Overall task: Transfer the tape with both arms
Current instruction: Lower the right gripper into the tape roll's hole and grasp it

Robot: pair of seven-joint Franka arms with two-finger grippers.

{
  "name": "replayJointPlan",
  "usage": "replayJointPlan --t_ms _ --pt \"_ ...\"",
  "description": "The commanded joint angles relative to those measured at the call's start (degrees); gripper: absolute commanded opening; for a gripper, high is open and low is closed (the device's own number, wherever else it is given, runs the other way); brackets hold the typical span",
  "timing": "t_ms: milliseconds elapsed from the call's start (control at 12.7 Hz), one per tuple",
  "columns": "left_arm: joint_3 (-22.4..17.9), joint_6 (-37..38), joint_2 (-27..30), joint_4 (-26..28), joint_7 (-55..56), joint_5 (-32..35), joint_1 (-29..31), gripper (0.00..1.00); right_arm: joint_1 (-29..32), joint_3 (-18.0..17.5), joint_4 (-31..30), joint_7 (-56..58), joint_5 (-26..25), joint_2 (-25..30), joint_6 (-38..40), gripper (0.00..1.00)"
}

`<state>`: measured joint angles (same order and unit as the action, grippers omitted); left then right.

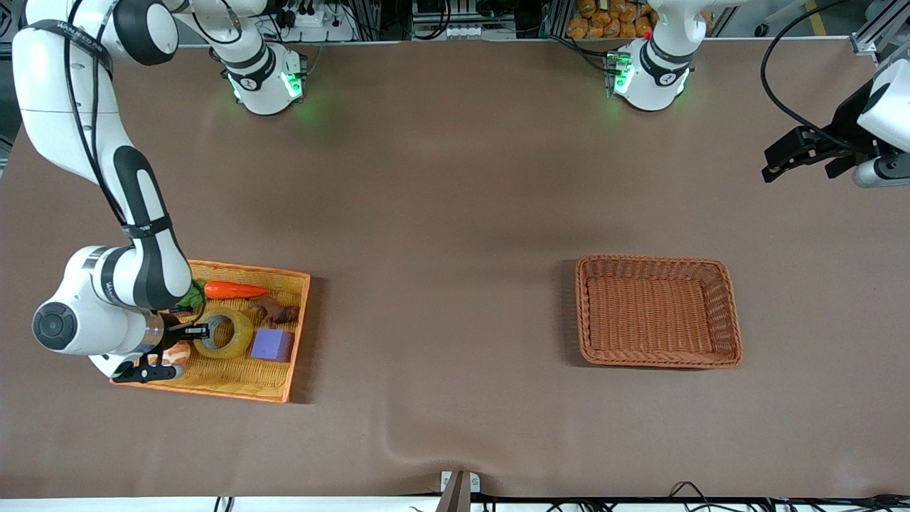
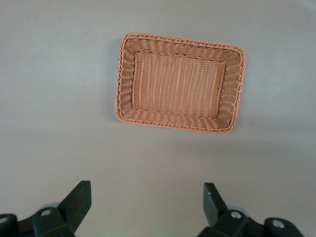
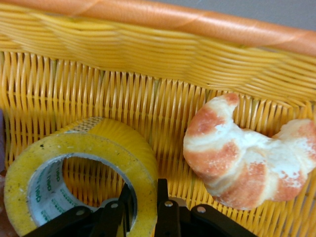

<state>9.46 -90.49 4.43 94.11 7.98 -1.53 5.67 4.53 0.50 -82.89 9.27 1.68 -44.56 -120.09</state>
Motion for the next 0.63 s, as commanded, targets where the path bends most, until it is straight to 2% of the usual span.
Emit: replayJointPlan --t_ms 0,236,551 --pt "-0.1 1.0 0.3 -0.8 -1.0 -0.7 0.5 1.00 1.9 -1.1 2.1 0.0 0.8 1.3 1.1 0.00" --pt "-1.0 1.0 0.3 -0.9 -1.5 -1.1 2.3 1.00 2.4 -1.4 4.1 0.5 0.8 5.4 7.7 0.00" --pt "-0.9 2.2 0.1 -0.4 -2.2 -1.0 2.4 1.00 2.1 -1.9 4.3 5.8 0.7 12.6 11.8 0.00"
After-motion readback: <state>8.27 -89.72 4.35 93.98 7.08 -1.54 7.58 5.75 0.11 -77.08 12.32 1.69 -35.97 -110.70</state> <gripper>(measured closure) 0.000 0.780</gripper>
